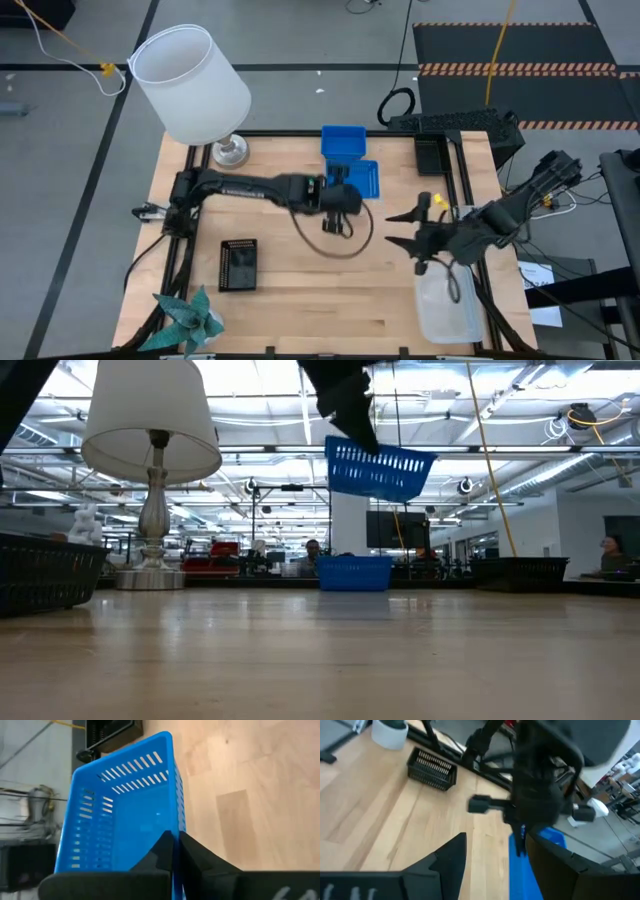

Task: Stack baskets by color
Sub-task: Stack the bottom blue bin on top of the top blue bin

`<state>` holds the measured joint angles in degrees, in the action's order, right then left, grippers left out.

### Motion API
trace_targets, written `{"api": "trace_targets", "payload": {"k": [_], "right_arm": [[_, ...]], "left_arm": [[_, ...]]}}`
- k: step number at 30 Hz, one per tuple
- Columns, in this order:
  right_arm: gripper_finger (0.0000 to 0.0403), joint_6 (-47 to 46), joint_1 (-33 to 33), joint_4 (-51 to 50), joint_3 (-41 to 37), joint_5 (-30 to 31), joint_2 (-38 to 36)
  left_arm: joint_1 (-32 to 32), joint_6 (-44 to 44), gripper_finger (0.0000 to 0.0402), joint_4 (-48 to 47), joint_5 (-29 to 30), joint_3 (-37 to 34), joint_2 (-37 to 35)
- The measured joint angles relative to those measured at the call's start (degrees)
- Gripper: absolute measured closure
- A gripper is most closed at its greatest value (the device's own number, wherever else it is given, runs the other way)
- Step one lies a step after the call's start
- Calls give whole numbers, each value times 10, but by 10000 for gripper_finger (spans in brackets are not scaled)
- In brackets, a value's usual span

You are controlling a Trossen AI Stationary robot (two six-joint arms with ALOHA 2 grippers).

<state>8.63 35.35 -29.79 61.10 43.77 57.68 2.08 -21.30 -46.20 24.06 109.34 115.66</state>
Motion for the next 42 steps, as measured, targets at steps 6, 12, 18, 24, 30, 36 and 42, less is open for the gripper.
{"api": "trace_targets", "payload": {"k": [6,12,18,24,30,36,42], "right_arm": [[213,-29,1,-38,0,0,-49],[215,-69,1,-45,0,-2,-65],[215,-97,1,-84,0,-3,-63],[216,-108,1,-105,0,-3,-64],[216,-106,0,-98,0,-1,-67],[216,-98,-1,-93,0,-1,-67],[216,-98,-1,-96,0,-2,-67]], "left_arm": [[-93,-27,394,35,-108,0,0],[-136,-52,394,92,-126,-35,-3],[-157,-76,393,158,-136,-93,-46],[-183,-122,394,315,-229,-169,-86],[-201,-177,387,391,-228,-228,-81],[-225,-181,394,435,-241,-253,-79],[-246,-187,384,427,-252,-254,-79]]}}
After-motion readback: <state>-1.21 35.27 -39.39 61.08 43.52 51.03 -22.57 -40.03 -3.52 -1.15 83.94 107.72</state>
